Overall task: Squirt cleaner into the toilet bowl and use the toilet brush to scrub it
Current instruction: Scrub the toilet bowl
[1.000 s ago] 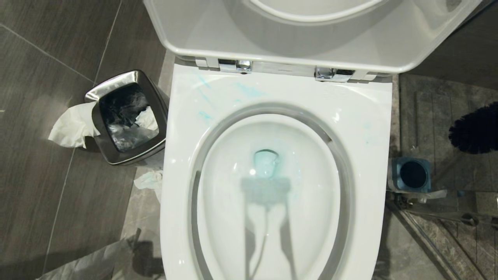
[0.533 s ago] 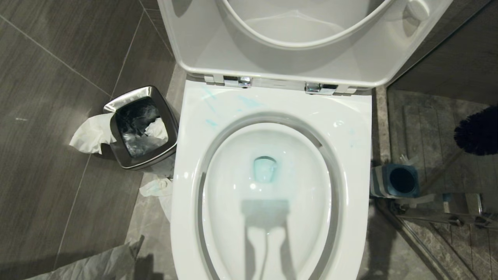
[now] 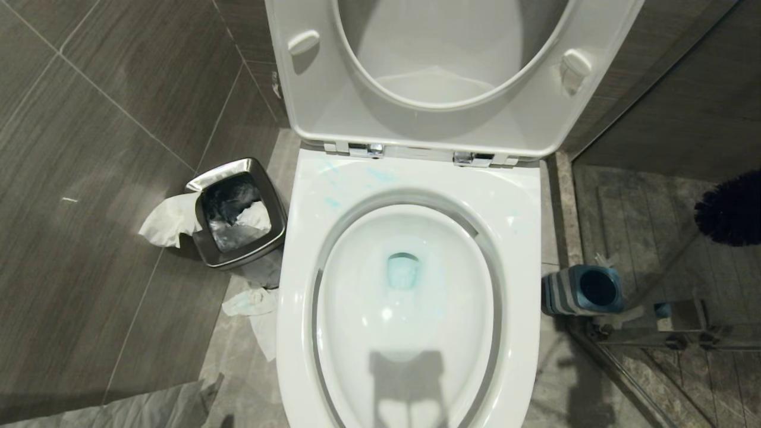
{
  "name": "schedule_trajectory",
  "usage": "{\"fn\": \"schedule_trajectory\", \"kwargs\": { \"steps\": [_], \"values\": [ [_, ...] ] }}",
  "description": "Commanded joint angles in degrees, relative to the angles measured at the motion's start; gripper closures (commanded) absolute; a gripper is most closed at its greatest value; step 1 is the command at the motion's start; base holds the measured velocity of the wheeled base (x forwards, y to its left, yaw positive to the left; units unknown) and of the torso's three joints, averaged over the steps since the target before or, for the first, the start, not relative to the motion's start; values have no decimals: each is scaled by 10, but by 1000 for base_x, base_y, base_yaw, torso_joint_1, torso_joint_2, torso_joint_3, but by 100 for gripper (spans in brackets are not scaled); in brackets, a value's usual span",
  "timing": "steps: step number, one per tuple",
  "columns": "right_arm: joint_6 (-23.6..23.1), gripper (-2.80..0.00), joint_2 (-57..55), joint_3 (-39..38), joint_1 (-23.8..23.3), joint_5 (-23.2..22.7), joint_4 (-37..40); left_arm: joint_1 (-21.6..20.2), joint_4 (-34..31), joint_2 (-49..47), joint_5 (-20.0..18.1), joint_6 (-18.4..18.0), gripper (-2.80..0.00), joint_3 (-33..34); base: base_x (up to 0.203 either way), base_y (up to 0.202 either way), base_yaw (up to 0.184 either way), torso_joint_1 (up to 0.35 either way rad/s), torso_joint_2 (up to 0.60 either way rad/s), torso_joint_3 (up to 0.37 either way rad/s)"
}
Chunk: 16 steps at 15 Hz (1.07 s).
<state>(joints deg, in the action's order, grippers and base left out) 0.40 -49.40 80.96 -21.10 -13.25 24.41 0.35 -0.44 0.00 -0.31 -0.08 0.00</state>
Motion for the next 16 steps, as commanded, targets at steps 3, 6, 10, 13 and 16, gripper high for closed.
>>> {"fn": "schedule_trajectory", "kwargs": {
  "steps": [3, 6, 10, 13, 16],
  "values": [
    [1, 0, -5, 22, 0, -6, 34, 0, 0, -1, 0, 0, 0, 1, 0, 0, 0, 1, 3, 205],
    [1, 0, -10, 23, 0, -7, 41, 0, 0, -1, 0, 0, 0, 1, 0, 0, 0, 1, 1, 205],
    [2, 0, -23, 57, 0, -19, 100, 0, 0, -1, 0, 2, 0, 1, 0, 0, 0, 4, 2, 202],
    [2, 0, -37, 60, 0, -21, 99, 0, 0, -1, 0, 2, 0, 1, 0, 0, 0, 4, 3, 204],
    [2, 0, -57, 71, 0, -21, 98, 0, 0, -1, 0, 3, 0, 1, 0, 0, 0, 4, 2, 196]
  ]
}}
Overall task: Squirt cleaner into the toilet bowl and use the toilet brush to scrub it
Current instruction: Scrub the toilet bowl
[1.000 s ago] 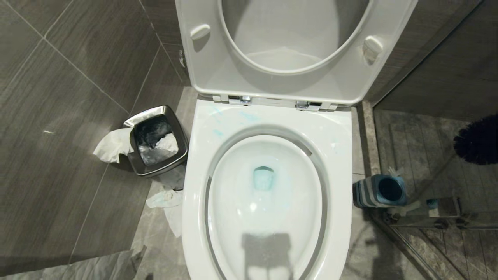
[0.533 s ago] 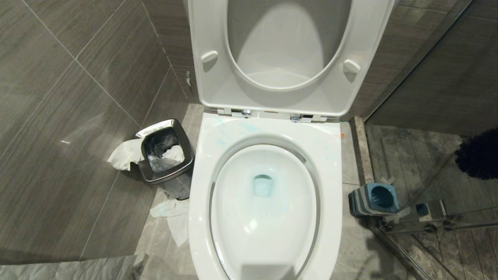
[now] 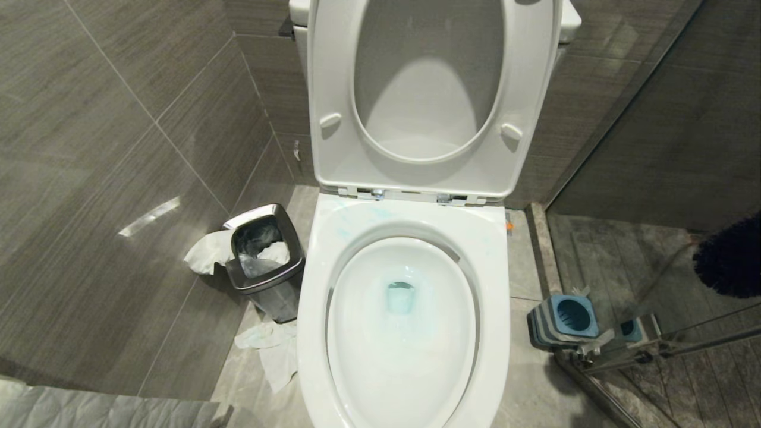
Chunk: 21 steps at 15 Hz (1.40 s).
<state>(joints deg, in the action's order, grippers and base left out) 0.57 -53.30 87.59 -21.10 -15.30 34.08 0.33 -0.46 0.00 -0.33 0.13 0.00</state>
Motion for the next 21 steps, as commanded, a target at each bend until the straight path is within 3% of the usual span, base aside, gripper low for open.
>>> {"fn": "schedule_trajectory", "kwargs": {
  "steps": [1, 4, 8, 15, 18, 21],
  "values": [
    [0, 0, -25, 10, 0, -1, 1, 0, 0, -1, 0, 0, 0, 1, 0, 0, 0, -3, 2, 207],
    [25, 0, -31, 17, 0, 0, 1, 0, 0, -1, 0, 0, 0, 1, 0, 0, 0, 2, 3, 201],
    [25, 0, -35, 16, 0, -1, 1, 0, 0, -1, 0, 0, 0, 1, 0, 0, 0, 2, 2, 198],
    [-2, 0, -79, 10, 3, 0, 0, 0, 0, -1, 0, 0, 0, 1, 0, 0, 0, 2, -1, 169],
    [-25, 0, -106, 10, 46, 53, -1, 0, 0, -1, 1, 0, 0, 1, 0, 0, 0, 1, 2, 11],
    [-25, 0, -134, 2, 179, 162, -32, 0, 0, -1, 0, 0, 0, 1, 0, 0, 0, 0, 0, 0]
  ]
}}
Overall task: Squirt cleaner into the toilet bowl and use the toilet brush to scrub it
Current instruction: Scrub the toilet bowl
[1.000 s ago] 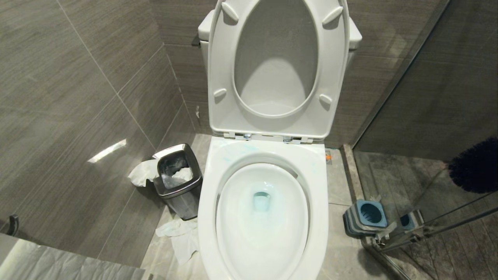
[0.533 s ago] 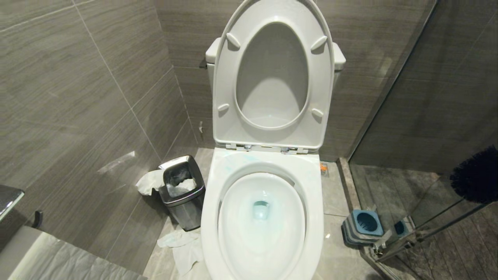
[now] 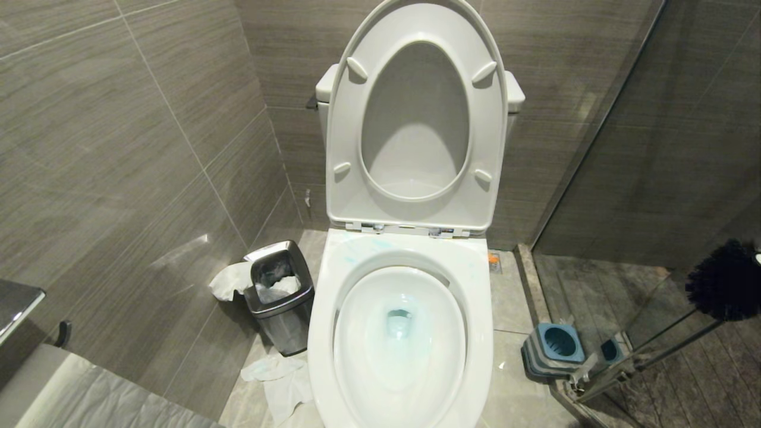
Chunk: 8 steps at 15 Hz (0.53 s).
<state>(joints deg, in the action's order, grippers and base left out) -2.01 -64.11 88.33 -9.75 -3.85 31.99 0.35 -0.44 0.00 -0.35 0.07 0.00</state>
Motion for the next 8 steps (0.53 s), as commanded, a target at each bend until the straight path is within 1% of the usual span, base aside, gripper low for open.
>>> {"fn": "schedule_trajectory", "kwargs": {
  "steps": [1, 2, 4, 7, 8],
  "values": [
    [5, 0, -39, -10, 128, 102, -36, 0, 0, -1, 0, 0, 0, 1, 0, 0, 0, 0, 0, 0],
    [9, 0, -58, -13, 194, 164, -65, 0, 0, -1, 0, 0, 0, 1, 0, 0, 0, 0, 0, 0],
    [14, 0, -92, -16, 303, 263, -108, 0, 0, -1, 1, 0, 0, 1, 0, 0, 0, 0, 0, 0],
    [29, 0, -149, -10, 450, 360, -137, 0, 0, -1, 1, 0, 0, 1, 0, 0, 0, 0, 0, 0],
    [40, 0, -186, 1, 485, 394, -147, 0, 0, -1, 1, 1, 0, 1, 0, 0, 0, 0, 0, 0]
  ]
}}
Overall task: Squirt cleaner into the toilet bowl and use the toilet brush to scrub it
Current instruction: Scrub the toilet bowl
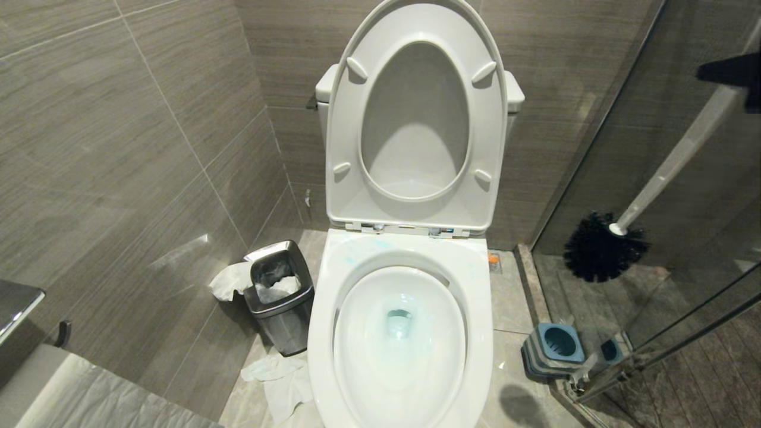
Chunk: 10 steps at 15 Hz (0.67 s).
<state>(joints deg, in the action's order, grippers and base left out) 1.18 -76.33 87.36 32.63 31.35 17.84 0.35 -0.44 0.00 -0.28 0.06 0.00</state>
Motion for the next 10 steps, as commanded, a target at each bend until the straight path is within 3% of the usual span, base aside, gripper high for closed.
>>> {"fn": "schedule_trajectory", "kwargs": {
  "steps": [1, 4, 10],
  "values": [
    [18, 0, -99, 26, 81, 71, -18, 0, 0, -1, 0, 1, 0, 1, 0, 0, 0, 0, 0, 0],
    [40, 0, -179, 72, 105, 120, -46, 0, 0, -1, 0, 1, 0, 1, 0, 0, 0, 0, 0, 0],
    [105, 0, -311, 125, 112, 124, -67, 0, 0, -1, 0, 1, 0, 1, 0, 0, 0, 0, 0, 0]
  ]
}}
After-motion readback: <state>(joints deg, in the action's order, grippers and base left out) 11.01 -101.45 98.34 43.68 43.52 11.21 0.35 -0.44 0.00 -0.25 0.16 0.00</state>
